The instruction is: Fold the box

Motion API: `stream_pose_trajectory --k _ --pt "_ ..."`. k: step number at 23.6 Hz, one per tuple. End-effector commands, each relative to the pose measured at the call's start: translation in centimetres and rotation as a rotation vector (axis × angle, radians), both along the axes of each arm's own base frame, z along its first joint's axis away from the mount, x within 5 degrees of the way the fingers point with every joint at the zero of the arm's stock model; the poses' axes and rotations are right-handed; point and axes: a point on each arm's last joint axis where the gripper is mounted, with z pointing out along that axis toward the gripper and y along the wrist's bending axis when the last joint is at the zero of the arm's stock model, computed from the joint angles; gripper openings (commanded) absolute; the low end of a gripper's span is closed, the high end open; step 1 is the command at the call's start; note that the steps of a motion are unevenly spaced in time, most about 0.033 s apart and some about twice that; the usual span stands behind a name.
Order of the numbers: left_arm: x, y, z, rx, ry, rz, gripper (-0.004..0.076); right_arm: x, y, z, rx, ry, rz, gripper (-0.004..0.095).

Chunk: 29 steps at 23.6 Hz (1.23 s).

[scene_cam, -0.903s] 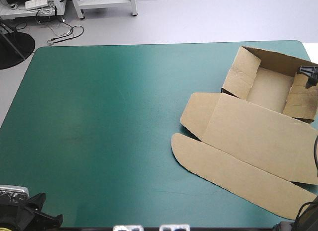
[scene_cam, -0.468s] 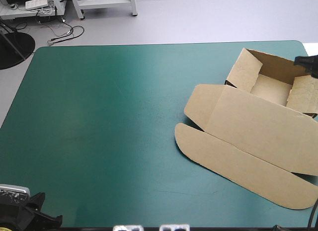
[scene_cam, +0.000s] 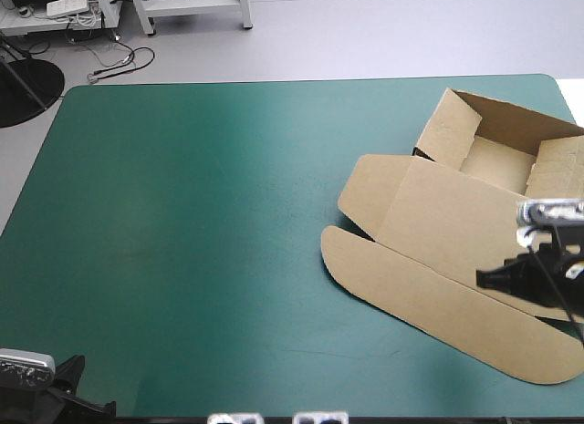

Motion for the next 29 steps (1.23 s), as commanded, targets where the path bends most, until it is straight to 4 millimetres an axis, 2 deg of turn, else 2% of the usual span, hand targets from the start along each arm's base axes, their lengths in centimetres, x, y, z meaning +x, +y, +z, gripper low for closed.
stream_pose_trajectory --k 1,6,10,14,29 --pt "-0.1 0.1 1.1 -0.015 -0.097 -0.010 -0.0010 -1.7 0.2 -2.1 -0.026 -0.095 -0.023 -0.0017" --pt "-0.5 0.1 1.0 -0.020 -0.117 -0.009 -0.0010 -3.8 0.5 -5.3 -0.042 -0.138 -0.042 -0.0017" --pt "-0.5 0.2 1.0 -0.020 -0.115 -0.009 -0.0010 -4.7 0.7 -6.4 -0.051 -0.173 -0.051 -0.0020" --pt "-0.5 0.2 1.0 -0.030 -0.112 -0.002 -0.0010 -4.8 0.7 -6.2 -0.058 -0.212 -0.058 -0.0019" --pt "-0.5 0.2 1.0 -0.025 -0.115 -0.006 -0.0010 -4.9 0.8 -6.3 -0.038 -0.193 -0.063 -0.0020"
